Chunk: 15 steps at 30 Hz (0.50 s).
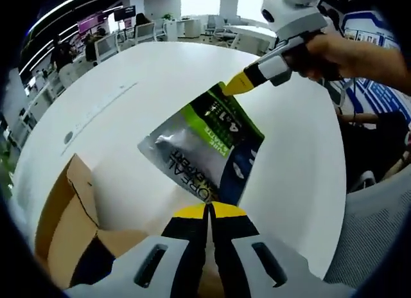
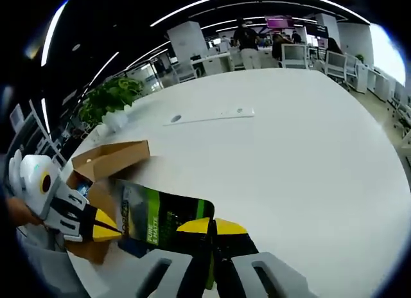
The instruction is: Operate the shoe box by opening the lid, removing the specified soft item, and placing it in the target area until the item is outside and the box remains undamaged.
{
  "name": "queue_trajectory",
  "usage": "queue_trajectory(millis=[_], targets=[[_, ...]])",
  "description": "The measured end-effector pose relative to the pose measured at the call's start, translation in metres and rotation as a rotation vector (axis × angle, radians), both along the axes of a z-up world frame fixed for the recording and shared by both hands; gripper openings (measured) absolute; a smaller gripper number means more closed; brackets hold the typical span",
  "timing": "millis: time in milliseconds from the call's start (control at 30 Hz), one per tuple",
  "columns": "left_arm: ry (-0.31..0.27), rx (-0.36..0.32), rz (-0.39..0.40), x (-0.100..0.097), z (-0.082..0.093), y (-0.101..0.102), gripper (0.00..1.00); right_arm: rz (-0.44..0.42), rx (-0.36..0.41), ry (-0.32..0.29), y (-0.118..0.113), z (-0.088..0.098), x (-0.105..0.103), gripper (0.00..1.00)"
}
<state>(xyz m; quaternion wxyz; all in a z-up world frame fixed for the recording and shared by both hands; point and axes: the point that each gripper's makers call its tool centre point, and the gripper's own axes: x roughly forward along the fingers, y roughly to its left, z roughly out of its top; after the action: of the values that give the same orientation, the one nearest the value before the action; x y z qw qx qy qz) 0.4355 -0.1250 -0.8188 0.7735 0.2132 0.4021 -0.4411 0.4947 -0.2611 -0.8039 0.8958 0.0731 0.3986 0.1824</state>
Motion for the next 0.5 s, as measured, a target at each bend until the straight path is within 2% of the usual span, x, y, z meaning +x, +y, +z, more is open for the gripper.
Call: queue_trajectory(millis=[167,500], targets=[[-0.032,0.039,-0.049,0.003,-0.002,0.0,0.0,-0.012,-0.003,0.006,-0.001,-0.007,0.002,0.0],[-0.09,0.141,-0.151,0.006,-0.018,0.001,0.0,-0.006,-0.02,0.012,0.005,-0.017,0.008,0.0]])
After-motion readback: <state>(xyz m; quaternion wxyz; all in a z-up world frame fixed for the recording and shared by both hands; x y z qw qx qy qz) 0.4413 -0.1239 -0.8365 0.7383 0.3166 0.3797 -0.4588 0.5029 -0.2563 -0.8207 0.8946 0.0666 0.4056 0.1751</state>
